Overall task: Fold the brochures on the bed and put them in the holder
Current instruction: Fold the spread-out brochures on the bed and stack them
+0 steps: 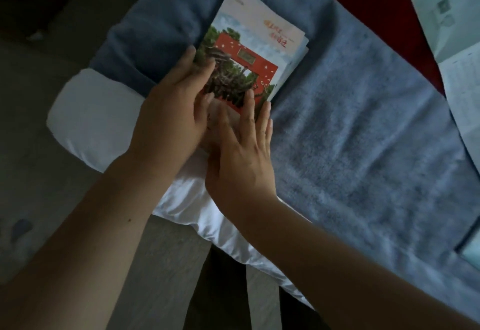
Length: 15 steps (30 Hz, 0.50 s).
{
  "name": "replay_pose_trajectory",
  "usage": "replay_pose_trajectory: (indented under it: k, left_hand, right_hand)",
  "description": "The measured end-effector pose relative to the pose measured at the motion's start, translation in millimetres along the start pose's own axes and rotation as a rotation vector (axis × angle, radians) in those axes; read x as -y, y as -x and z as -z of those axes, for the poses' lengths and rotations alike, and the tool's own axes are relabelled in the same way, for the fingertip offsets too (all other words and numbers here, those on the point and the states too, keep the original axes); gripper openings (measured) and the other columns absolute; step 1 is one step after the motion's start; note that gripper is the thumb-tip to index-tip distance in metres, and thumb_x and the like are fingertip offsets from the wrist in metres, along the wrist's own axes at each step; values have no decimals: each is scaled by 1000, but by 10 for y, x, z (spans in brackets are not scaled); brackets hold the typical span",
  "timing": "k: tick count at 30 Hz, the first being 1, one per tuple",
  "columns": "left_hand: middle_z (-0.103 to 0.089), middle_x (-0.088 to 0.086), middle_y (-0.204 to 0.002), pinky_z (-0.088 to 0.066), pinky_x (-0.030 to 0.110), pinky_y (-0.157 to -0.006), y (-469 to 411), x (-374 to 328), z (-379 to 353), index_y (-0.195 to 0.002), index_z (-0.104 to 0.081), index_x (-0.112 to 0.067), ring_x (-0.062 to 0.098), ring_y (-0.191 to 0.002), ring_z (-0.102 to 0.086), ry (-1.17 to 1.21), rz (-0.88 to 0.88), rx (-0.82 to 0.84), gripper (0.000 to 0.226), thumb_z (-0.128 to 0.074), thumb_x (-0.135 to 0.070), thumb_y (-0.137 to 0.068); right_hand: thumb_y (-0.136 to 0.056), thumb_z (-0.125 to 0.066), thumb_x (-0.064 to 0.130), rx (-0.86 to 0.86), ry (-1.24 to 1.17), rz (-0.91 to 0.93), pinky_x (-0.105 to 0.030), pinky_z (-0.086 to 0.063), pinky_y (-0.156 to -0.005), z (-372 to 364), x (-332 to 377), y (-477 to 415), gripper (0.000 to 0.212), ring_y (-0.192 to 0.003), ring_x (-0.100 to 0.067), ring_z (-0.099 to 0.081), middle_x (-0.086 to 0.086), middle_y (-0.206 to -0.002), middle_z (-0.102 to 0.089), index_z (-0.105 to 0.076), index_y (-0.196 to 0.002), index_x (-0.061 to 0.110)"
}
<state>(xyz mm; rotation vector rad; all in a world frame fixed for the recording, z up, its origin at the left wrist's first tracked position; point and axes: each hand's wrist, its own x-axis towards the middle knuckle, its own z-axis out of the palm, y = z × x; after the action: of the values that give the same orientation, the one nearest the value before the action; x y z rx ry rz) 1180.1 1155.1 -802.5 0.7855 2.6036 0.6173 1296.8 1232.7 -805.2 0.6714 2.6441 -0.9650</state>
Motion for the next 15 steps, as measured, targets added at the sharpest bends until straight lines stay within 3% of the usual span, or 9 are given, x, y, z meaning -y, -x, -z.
replay_pose_trajectory:
  k: [4,7,11,13,15]
  left_hand:
    - [-26,8,-169,-39,46,-116,41,-13,30,-153,-48,-17,27,-154,-28,-129,2,42,47,-52,-26,-107]
    - [-28,11,-168,-39,50,-115,138,-121,98,-152,-48,-17,32,-155,-26,-265,-10,49,53,-57,-33,-102]
    - [-16,8,-171,-34,41,-118,174,-331,91,-162,-25,-21,27,-157,-19,-377,8,230,68,-43,-44,-101]
    - [-3,3,-173,-37,42,-116,110,-394,30,-163,-18,-33,24,-159,-11,-397,76,304,63,-45,-39,-107]
    - [0,1,-173,-40,45,-113,10,-431,0,-162,-21,-39,23,-159,-9,-418,112,341,60,-47,-37,-108]
  right_hand:
    - [-99,-41,21,-15,160,-35,-53,7,-127,130,4,-67,73,-154,-43,20,-23,-168,18,-11,-165,14]
    - [-107,-46,32,-48,388,44,-51,-3,-129,369,-72,-256,70,-157,-41,7,-27,-168,7,-12,-163,8]
    - [-99,-67,35,18,489,95,-43,-18,-127,693,-102,-663,84,-156,-30,-19,-16,-169,-17,-18,-162,10]
    - [-93,-73,33,29,511,80,-42,-38,-115,781,-62,-787,81,-146,-28,-39,-10,-161,-37,-28,-159,17]
    - [-86,-80,33,41,556,76,-41,-51,-84,819,-21,-844,79,-126,-27,-57,-6,-142,-53,-38,-152,22]
